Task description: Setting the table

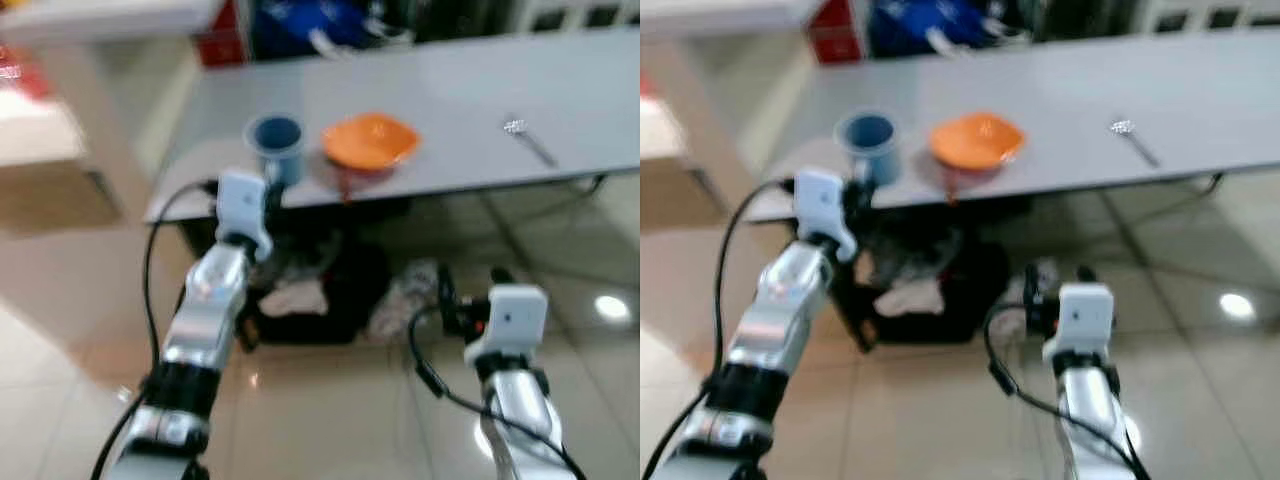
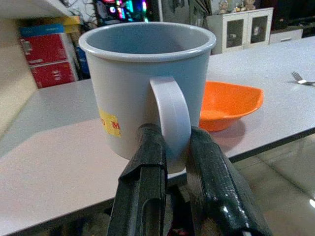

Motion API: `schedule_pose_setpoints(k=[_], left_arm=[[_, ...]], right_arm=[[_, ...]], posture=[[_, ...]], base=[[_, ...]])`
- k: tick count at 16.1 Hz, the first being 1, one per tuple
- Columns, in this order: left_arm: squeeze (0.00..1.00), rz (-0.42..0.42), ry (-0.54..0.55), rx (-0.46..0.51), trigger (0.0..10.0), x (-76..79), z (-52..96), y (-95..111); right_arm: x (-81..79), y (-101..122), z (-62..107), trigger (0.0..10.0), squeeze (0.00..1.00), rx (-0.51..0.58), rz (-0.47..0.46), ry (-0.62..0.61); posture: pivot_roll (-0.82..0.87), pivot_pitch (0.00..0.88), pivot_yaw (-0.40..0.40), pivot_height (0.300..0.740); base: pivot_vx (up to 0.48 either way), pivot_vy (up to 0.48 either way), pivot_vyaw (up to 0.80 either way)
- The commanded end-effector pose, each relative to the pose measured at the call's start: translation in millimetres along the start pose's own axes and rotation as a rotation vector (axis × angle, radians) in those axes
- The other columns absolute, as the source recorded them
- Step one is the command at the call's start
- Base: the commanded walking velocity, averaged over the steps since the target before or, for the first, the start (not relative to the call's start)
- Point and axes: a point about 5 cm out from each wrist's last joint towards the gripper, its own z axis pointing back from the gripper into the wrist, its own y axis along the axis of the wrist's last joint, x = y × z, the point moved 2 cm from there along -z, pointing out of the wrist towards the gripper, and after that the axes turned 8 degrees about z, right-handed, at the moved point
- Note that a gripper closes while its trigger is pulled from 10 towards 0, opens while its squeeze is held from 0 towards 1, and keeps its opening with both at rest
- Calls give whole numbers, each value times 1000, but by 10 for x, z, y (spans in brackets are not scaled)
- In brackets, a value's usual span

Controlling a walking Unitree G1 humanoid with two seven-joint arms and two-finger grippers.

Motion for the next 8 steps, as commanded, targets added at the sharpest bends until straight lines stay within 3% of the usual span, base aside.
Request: schedule_pose_setpoints(k=[1,8], left_arm=[[0,-15,-36,38,0,88,-47,93],[0,-13,-8,42,0,26,-66,105]], right_arm=[[37,19,-6,10000,0,11,9,-8],[5,-12,8,10000,0,1,9,3]], posture=[[-22,0,107,740],[-17,0,112,740]], base=[[270,-394,0],[280,-386,0]])
